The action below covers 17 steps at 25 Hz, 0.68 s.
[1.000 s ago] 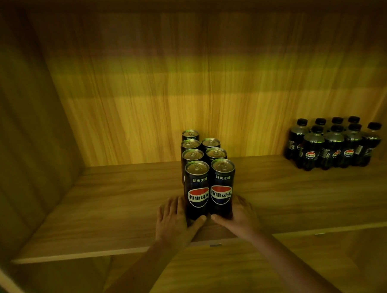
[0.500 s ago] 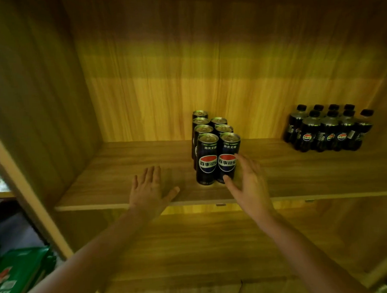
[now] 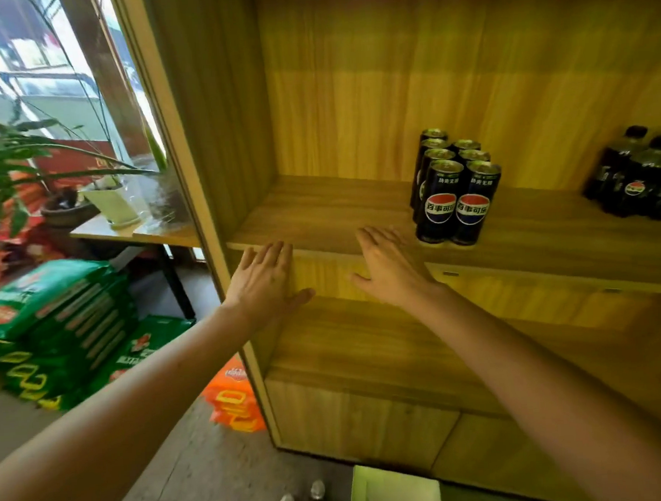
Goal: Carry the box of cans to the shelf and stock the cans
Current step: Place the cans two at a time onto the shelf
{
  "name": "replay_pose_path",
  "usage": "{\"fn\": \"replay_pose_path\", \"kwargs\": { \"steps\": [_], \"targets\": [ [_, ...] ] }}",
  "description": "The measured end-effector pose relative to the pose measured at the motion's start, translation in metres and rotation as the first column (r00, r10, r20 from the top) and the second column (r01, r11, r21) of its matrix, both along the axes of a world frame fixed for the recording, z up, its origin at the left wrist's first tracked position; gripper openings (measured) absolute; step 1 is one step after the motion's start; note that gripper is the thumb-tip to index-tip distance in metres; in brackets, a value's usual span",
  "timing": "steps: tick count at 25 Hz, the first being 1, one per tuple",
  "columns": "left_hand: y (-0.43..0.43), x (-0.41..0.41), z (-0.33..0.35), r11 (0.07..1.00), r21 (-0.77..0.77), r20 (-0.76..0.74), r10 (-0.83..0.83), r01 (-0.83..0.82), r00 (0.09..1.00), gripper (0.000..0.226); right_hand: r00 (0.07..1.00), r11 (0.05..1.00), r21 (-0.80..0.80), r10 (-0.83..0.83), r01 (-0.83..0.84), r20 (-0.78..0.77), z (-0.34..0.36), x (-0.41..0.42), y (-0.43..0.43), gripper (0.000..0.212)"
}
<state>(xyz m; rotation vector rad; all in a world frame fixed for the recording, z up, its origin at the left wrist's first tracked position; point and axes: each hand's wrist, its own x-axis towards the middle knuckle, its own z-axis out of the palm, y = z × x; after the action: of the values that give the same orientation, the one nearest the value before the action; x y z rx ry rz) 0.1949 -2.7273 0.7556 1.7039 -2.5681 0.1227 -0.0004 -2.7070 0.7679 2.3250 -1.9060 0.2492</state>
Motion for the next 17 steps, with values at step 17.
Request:
{"fn": "replay_pose_path", "kwargs": {
  "steps": [17],
  "targets": [
    [-0.050,0.124,-0.210,0.965,-0.011,-0.036,-0.264,0.264,0.964,0.088,0.987,0.983,0.140,-0.135,0.123,0.082,-0.232,0.139,-0.006,0.082]
  ]
}}
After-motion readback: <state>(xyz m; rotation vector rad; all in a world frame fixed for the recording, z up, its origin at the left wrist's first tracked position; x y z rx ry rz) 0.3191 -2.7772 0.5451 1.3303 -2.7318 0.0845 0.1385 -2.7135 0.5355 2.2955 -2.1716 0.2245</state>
